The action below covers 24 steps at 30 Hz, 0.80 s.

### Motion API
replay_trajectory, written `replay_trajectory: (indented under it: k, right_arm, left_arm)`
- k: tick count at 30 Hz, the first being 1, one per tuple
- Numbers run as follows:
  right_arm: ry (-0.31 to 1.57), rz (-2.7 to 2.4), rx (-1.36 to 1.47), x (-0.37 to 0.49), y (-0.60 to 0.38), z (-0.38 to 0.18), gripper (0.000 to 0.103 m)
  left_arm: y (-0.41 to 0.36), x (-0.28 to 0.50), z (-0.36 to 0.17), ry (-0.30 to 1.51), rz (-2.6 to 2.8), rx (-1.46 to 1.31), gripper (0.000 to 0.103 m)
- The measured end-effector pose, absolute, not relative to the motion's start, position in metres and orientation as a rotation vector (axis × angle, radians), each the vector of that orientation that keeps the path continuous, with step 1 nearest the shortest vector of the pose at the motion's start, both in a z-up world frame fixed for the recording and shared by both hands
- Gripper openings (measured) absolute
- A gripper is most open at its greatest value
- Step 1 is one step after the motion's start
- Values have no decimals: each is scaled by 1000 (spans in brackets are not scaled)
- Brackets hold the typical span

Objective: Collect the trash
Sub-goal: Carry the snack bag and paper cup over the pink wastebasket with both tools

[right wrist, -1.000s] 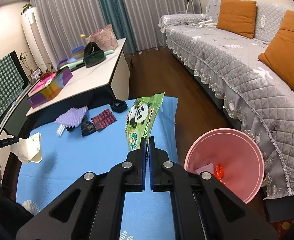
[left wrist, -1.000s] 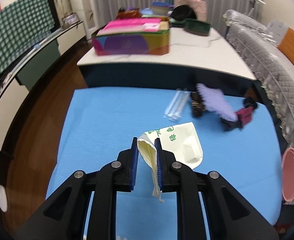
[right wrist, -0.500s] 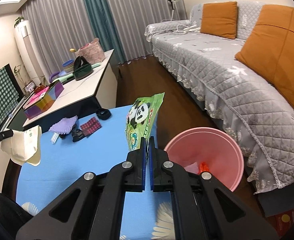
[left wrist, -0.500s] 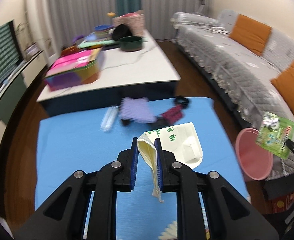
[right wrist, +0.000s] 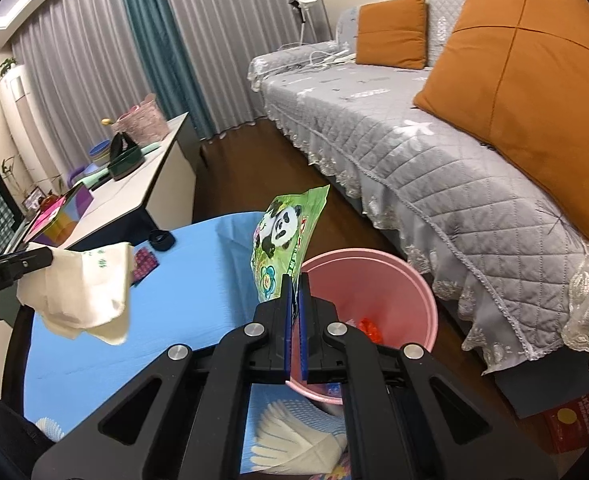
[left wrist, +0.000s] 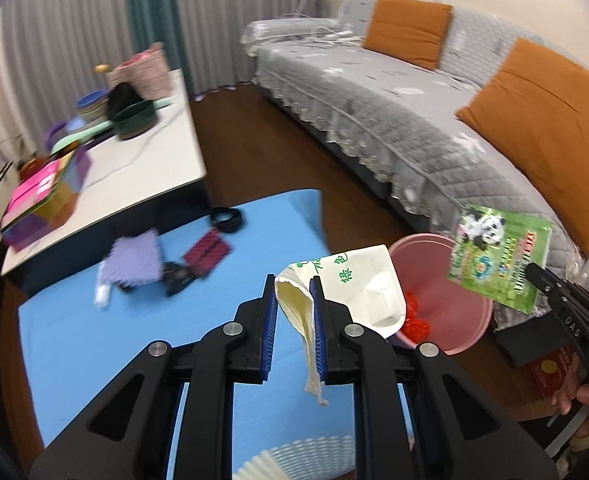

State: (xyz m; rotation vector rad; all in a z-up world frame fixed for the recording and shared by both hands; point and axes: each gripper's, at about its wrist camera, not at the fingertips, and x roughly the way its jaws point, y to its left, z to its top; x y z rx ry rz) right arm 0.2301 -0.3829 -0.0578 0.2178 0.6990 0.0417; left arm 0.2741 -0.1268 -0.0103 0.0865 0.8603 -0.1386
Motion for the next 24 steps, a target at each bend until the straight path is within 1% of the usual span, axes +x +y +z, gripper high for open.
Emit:
replay_trajectory:
  k: [10, 18, 24]
  right_arm:
    - [714, 10, 216, 235, -399, -70, 3]
    - [739, -41, 248, 242, -420, -87, 3]
    - [760, -76, 256, 252, -430, -98, 3]
  left_arm:
    - [-195, 297, -28, 884, -234, 147, 16]
    - [-231, 313, -40, 889, -279, 174, 16]
    - [-253, 331, -60, 918, -307, 199, 16]
